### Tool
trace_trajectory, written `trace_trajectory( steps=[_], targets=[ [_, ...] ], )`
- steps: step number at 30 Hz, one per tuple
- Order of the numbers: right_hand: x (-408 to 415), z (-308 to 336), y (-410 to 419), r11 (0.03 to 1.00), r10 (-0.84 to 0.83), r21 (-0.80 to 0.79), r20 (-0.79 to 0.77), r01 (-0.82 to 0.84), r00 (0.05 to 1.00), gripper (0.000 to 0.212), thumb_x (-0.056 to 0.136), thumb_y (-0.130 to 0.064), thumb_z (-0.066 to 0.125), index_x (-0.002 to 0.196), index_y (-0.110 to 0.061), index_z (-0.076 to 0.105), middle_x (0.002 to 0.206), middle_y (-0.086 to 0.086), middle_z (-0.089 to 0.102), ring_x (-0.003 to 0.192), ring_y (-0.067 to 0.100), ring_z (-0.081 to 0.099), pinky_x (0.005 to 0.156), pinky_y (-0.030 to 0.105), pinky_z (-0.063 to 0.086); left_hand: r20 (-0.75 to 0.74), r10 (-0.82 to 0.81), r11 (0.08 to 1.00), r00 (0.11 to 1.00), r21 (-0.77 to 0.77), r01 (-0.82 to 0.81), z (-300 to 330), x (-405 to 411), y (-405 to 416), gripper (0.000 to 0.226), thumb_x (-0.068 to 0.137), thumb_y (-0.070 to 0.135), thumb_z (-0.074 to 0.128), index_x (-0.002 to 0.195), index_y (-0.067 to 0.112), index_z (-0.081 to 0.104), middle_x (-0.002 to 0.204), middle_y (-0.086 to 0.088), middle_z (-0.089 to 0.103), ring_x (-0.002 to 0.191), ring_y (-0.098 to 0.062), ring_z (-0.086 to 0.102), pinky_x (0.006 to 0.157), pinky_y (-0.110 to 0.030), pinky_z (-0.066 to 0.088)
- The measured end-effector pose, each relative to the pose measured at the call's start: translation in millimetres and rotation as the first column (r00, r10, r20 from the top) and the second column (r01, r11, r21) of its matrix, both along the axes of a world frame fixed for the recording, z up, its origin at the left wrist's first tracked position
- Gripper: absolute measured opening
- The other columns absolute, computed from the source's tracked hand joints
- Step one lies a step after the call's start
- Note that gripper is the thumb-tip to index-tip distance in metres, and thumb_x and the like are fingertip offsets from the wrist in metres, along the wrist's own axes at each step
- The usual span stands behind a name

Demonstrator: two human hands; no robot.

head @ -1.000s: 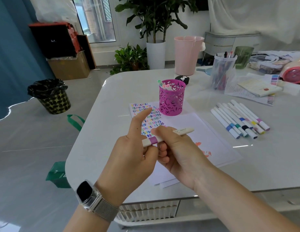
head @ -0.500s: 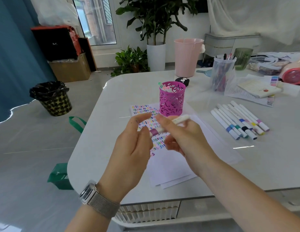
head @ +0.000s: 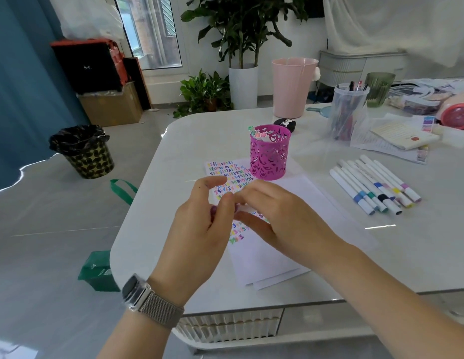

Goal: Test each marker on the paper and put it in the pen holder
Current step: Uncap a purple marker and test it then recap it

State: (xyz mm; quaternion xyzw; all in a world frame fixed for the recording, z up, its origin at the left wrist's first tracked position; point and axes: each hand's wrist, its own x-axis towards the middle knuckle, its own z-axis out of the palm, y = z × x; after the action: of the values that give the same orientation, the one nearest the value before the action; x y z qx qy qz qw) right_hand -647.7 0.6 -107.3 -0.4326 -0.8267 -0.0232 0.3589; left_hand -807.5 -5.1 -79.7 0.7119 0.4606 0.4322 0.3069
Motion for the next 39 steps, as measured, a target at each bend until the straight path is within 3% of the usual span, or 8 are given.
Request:
trace_trajectory(
  steps=[5, 9, 14, 19, 25, 31, 34, 39],
  targets=[
    [17, 11, 15, 0.985, -0.150, -0.122, -0.288, 0.119, 0.946, 0.006, 0.099, -0.026, 0.047, 0.100, -0.021, 0.047, 0.092, -0.002, 0.064, 0.072, 0.001, 0.058, 0.064, 0.033, 0.050, -0.156, -0.005, 1.000, 0.988, -0.011, 0.003, 3, -10, 2, 0.041, 0.081, 0.055, 0.049, 0.116, 0.034, 0.044, 0.058, 0.001, 0.058, 0.053, -0.008, 0.054, 0.059, -0.030, 0.047],
    [37, 27, 37, 0.968, -0.215, -0.040, -0.633, 0.247, 0.744, 0.022, 0.100, -0.014, 0.045, 0.113, -0.022, 0.029, 0.100, 0.006, 0.062, 0.077, 0.015, 0.070, 0.064, 0.023, 0.057, -0.466, 0.122, 0.992, 0.876, 0.070, -0.101, -10, -19, 7, 0.044, 0.085, 0.043, 0.054, 0.124, 0.031, 0.039, 0.077, 0.017, 0.060, 0.075, -0.004, 0.060, 0.075, -0.031, 0.050],
    [56, 36, 55, 0.965, -0.233, -0.120, -0.797, 0.232, 0.557, 0.009, 0.103, -0.012, 0.033, 0.110, -0.017, 0.033, 0.109, 0.007, 0.057, 0.084, 0.013, 0.069, 0.070, 0.027, 0.058, -0.559, 0.123, 0.991, 0.820, 0.027, -0.131, -17, -20, 13, 0.038, 0.091, 0.035, 0.048, 0.127, 0.026, 0.041, 0.102, 0.013, 0.055, 0.099, -0.010, 0.056, 0.087, -0.031, 0.048],
    [59, 37, 68, 0.950, -0.313, -0.255, -0.746, 0.183, 0.588, 0.017, 0.105, -0.020, 0.031, 0.113, -0.016, 0.045, 0.100, -0.009, 0.056, 0.094, 0.016, 0.067, 0.081, 0.032, 0.058, -0.575, 0.091, 0.995, 0.813, 0.009, -0.104, -18, -17, 12, 0.035, 0.092, 0.036, 0.046, 0.126, 0.027, 0.042, 0.105, 0.015, 0.049, 0.100, -0.009, 0.056, 0.088, -0.031, 0.049],
    [55, 46, 84, 0.881, -0.460, -0.434, -0.686, 0.189, 0.564, 0.027, 0.104, -0.021, 0.036, 0.124, -0.012, 0.051, 0.079, -0.005, 0.057, 0.064, 0.007, 0.061, 0.083, 0.040, 0.057, -0.541, 0.110, 0.994, 0.834, 0.069, -0.086, -18, -10, 10, 0.027, 0.091, 0.034, 0.047, 0.118, 0.031, 0.047, 0.101, 0.018, 0.051, 0.089, -0.006, 0.058, 0.082, -0.035, 0.052],
    [54, 53, 78, 0.874, -0.431, -0.470, -0.625, 0.127, 0.651, 0.041, 0.102, -0.011, 0.040, 0.143, -0.009, 0.039, 0.117, 0.000, 0.055, 0.087, 0.006, 0.063, 0.084, 0.028, 0.057, -0.536, 0.118, 0.993, 0.836, 0.080, -0.089, -16, -9, 11, 0.024, 0.091, 0.031, 0.048, 0.115, 0.030, 0.050, 0.099, 0.017, 0.053, 0.083, -0.005, 0.058, 0.079, -0.035, 0.052],
    [68, 52, 66, 0.875, -0.433, -0.450, -0.570, 0.176, 0.698, 0.035, 0.097, -0.004, 0.047, 0.131, -0.010, 0.054, 0.106, -0.001, 0.062, 0.084, 0.005, 0.061, 0.080, 0.028, 0.058, -0.554, 0.107, 0.994, 0.826, 0.071, -0.082, -16, -10, 10, 0.024, 0.091, 0.031, 0.048, 0.114, 0.031, 0.049, 0.099, 0.017, 0.053, 0.083, -0.005, 0.058, 0.080, -0.035, 0.053],
    [116, 44, 31, 0.729, -0.629, -0.466, -0.165, 0.502, 0.760, 0.030, 0.086, -0.002, 0.060, 0.110, -0.019, 0.068, 0.100, -0.006, 0.066, 0.075, 0.004, 0.054, 0.071, 0.019, 0.043, -0.575, 0.091, 0.996, 0.813, 0.044, -0.081, -17, -11, 8, 0.030, 0.090, 0.034, 0.049, 0.120, 0.030, 0.044, 0.099, 0.018, 0.050, 0.088, -0.007, 0.057, 0.082, -0.036, 0.052]
  ],
)
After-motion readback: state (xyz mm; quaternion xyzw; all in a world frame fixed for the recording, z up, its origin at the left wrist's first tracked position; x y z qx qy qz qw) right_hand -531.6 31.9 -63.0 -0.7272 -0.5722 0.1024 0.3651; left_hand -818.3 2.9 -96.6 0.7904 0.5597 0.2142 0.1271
